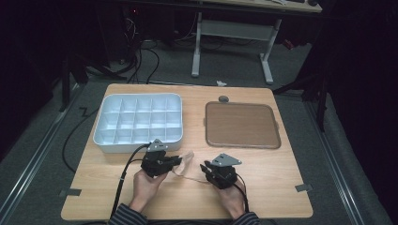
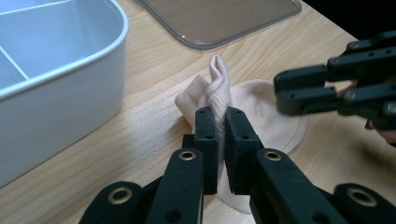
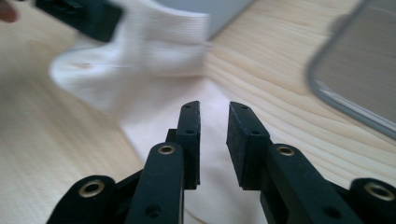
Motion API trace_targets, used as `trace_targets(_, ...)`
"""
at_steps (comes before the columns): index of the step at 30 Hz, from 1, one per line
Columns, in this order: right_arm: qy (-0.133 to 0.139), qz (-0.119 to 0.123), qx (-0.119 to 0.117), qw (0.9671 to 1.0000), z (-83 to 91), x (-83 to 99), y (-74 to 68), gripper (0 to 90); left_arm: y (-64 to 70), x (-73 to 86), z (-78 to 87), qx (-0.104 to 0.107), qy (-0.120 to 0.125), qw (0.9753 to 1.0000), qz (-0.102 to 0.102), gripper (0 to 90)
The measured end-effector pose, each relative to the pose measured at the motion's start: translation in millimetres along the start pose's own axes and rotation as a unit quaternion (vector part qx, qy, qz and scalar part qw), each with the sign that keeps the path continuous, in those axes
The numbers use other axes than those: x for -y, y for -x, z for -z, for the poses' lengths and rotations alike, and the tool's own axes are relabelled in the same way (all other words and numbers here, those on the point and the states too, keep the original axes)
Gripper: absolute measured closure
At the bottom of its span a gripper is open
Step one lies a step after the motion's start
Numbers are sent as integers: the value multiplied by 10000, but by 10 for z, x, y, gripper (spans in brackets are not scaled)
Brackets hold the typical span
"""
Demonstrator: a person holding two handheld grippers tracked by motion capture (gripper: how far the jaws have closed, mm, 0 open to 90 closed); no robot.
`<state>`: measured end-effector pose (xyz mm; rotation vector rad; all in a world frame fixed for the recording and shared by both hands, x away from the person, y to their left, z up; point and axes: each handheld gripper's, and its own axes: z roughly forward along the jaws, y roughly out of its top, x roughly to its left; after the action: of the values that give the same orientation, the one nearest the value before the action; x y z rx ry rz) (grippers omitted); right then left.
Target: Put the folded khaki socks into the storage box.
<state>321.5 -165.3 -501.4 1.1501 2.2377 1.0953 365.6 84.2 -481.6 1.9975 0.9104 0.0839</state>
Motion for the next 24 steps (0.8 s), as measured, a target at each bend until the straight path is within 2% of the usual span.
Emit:
trace_targets(1,2,-101,143,9998,54,24,63,726,5,0,1,7,7,10000,8,851)
trace_targets(4,-15,-227,261,9994,110,70,127,705,10,-1,6,3,12,10000,17,851)
trace_targets(9,-88,-289,346,9989,123,135,160,658,16,-3,15,5,37,10000,28,851)
trace_targets(10,-137,-361,368,9986,112,176,173,643,18,-3,16,4,39,10000,26,851)
trace_targets(13,-195,-433,336,9983,102,208,181,642,22,-2,18,3,26,10000,11,850)
trace_targets(16,-383,-470,271,9978,51,277,183,674,35,-2,12,20,17,10000,5,850)
trace_targets(20,-440,-450,238,9977,5,302,187,742,51,-6,7,33,22,10000,-11,850)
trace_targets(21,-476,-388,208,9979,-23,307,174,791,62,-12,-1,35,23,10000,-28,850)
trace_targets(24,-483,-356,177,9980,-44,291,170,831,74,-18,-11,40,23,10000,-51,848)
